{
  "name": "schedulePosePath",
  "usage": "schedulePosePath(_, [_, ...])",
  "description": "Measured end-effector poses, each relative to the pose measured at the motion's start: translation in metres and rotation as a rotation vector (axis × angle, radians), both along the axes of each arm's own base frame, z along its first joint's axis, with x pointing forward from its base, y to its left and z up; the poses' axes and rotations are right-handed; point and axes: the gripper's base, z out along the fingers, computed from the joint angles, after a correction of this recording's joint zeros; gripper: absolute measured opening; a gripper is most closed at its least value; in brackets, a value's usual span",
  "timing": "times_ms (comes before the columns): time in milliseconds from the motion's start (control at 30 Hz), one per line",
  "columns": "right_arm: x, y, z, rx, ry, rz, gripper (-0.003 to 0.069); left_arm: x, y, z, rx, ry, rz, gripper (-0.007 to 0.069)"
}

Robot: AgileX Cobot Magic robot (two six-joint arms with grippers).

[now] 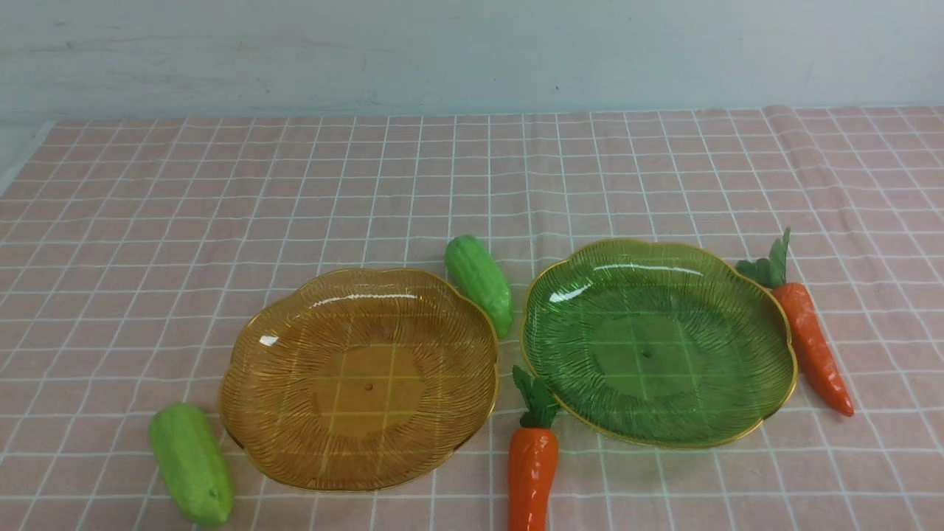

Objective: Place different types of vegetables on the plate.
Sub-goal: 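Put the green cucumber next to the left plate into that plate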

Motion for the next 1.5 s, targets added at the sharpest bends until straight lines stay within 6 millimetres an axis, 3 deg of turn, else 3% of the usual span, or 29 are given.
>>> schedulePosePath(267, [0.0, 0.0, 0.0, 0.0, 0.0, 0.0, -0.0015, 0.001, -0.002, 0.002, -0.085, -0.022, 0.007, -0.0003])
schedulePosePath(600, [0.0, 0.0, 0.0, 0.001, 0.0, 0.0, -0.0015, 0.004, -0.004, 0.023, -0.621, -0.198, 0.068, -0.0003])
schedulePosePath(667, [0.0, 0.0, 0.0, 0.001, 0.0, 0.0, -0.0015, 0.004, -0.003, 0.025, -0.661, -0.229, 0.079, -0.0003])
schedulePosePath(833, [0.0, 0.0, 0.0, 0.001, 0.0, 0.0, -0.0015, 0.001, 0.012, 0.053, -0.815, -0.505, 0.159, -0.0003])
schedulePosePath(900, [0.0, 0.0, 0.0, 0.0, 0.0, 0.0, -0.0015, -0.005, 0.011, 0.082, -0.798, -0.574, 0.12, -0.0003])
schedulePosePath(933, [0.0, 0.0, 0.0, 0.0, 0.0, 0.0, -0.0015, -0.012, 0.009, 0.107, -0.756, -0.606, 0.077, -0.0003])
schedulePosePath(967, [0.0, 0.0, 0.0, 0.0, 0.0, 0.0, -0.0015, -0.014, 0.007, 0.116, -0.723, -0.608, 0.06, -0.0003])
schedulePosePath(1067, [0.0, 0.0, 0.002, 0.017, -0.018, -0.002, -0.0015, -0.012, -0.004, 0.157, -0.586, -0.507, -0.037, -0.0003])
schedulePosePath(1167, [0.002, 0.002, 0.012, 0.198, -0.153, -0.004, -0.0015, 0.021, -0.022, 0.178, -0.446, -0.141, -0.142, -0.0003])
schedulePosePath(1333, [0.002, 0.001, 0.027, 0.529, -0.317, -0.018, -0.0015, 0.067, -0.023, 0.156, -0.356, 0.26, -0.114, -0.0003])
schedulePosePath(1500, [0.001, -0.001, 0.033, 0.678, -0.384, -0.029, -0.0015, 0.104, -0.014, 0.118, -0.301, 0.57, -0.011, -0.0003])
